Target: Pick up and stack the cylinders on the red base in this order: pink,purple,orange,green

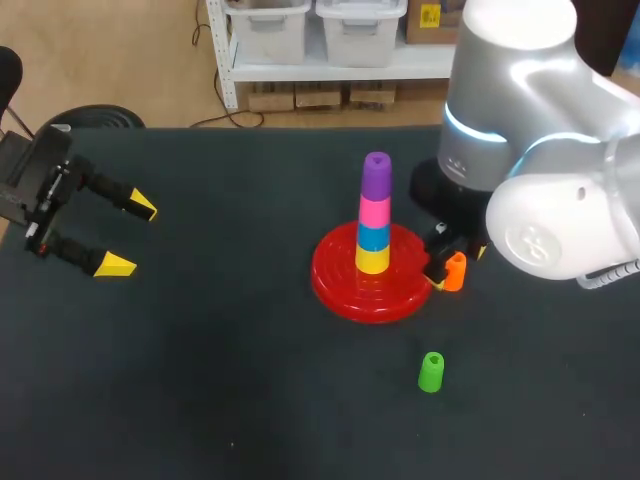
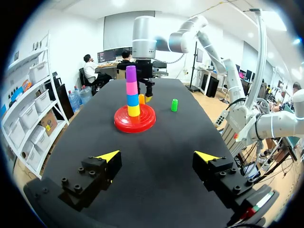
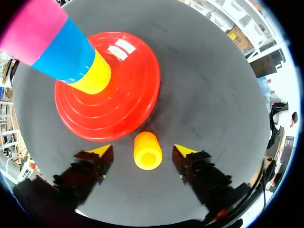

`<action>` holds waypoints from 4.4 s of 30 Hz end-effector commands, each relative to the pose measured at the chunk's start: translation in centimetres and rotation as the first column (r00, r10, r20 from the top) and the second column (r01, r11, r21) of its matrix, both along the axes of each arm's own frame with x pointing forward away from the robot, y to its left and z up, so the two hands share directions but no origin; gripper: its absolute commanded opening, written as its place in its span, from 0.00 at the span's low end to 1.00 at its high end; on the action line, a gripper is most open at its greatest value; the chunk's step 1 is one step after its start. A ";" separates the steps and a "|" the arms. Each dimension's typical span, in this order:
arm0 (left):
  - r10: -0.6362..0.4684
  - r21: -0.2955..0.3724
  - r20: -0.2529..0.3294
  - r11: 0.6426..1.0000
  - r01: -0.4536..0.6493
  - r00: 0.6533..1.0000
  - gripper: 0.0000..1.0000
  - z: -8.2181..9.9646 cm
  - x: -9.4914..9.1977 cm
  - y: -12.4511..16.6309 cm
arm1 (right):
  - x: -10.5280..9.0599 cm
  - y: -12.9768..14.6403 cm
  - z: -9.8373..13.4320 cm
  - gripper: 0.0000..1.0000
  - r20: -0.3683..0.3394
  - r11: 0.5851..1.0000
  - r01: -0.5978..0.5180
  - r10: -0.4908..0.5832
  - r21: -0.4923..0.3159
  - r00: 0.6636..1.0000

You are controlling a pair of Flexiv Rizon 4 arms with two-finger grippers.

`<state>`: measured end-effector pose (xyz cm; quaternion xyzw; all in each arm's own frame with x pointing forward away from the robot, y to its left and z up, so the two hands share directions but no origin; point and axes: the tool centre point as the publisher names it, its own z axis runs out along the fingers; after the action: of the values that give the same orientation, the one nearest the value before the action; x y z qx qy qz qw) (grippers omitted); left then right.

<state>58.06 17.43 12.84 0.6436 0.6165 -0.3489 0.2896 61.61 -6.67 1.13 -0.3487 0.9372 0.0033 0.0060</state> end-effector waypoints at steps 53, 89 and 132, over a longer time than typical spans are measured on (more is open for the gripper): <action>-0.001 -0.002 0.002 1.000 0.001 1.000 1.00 -0.1 0.0 0.0 | 1.6 4.1 22.3 0.00 0.259 0.994 -0.080 0.058 0.073 0.964; -0.001 -0.002 0.002 1.000 0.001 1.000 1.00 -0.1 0.0 0.0 | 7.0 9.7 20.7 0.00 0.038 0.984 -0.156 0.153 0.082 0.987; -0.001 -0.002 0.002 1.000 0.001 1.000 1.00 -0.1 0.0 0.0 | 1.6 10.0 22.3 0.00 -0.020 0.977 -0.202 0.203 0.062 0.979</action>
<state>58.06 17.43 12.84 0.6436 0.6166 -0.3489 0.2896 63.98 3.84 23.33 -0.4428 0.8959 0.0360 -0.0045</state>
